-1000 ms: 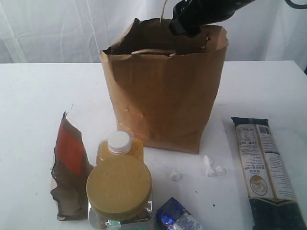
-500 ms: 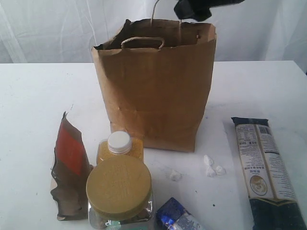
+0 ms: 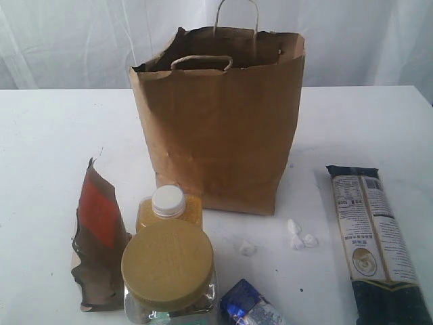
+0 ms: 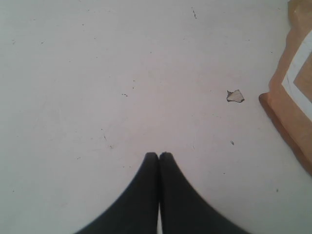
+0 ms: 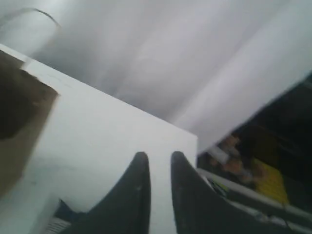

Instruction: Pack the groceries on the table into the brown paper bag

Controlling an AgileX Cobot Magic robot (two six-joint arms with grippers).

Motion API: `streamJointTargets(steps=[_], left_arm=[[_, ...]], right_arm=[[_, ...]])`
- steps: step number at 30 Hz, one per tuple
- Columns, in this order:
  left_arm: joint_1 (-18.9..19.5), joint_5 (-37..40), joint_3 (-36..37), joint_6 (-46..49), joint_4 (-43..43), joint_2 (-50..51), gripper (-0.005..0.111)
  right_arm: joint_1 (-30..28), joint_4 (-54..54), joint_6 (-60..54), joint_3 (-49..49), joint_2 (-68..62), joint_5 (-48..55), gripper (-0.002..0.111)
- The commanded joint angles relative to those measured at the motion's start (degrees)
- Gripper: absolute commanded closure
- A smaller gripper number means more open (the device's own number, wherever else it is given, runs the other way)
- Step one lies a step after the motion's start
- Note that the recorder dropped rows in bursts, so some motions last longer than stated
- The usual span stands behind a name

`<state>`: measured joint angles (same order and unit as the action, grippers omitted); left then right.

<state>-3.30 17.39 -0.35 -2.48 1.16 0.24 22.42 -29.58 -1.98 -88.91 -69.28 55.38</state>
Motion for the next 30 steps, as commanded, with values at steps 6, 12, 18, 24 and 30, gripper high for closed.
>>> streamJointTargets(steps=[6, 12, 18, 24, 30], left_arm=[[-0.2, 0.14, 0.35, -0.08, -0.31, -0.24, 0.107], [-0.2, 0.14, 0.35, -0.08, -0.31, -0.24, 0.107], [-0.2, 0.14, 0.35, -0.08, -0.31, -0.24, 0.107], [-0.2, 0.14, 0.35, -0.08, -0.31, -0.24, 0.107], [-0.2, 0.14, 0.35, -0.08, -0.31, -0.24, 0.107]], right_arm=[[-2.5, -21.97, 50.01, 26.32, 7.22, -20.9, 0.108], [-2.5, -24.01, 55.09, 43.19, 15.48, -40.75, 0.108], [-2.5, -23.85, 55.09, 49.55, 21.54, -58.06, 0.108], [-2.5, -30.57, 65.66, 52.26, 21.11, -86.05, 0.108], [-2.5, -62.37, 88.7, 51.18, 10.53, -104.14, 0.108]])
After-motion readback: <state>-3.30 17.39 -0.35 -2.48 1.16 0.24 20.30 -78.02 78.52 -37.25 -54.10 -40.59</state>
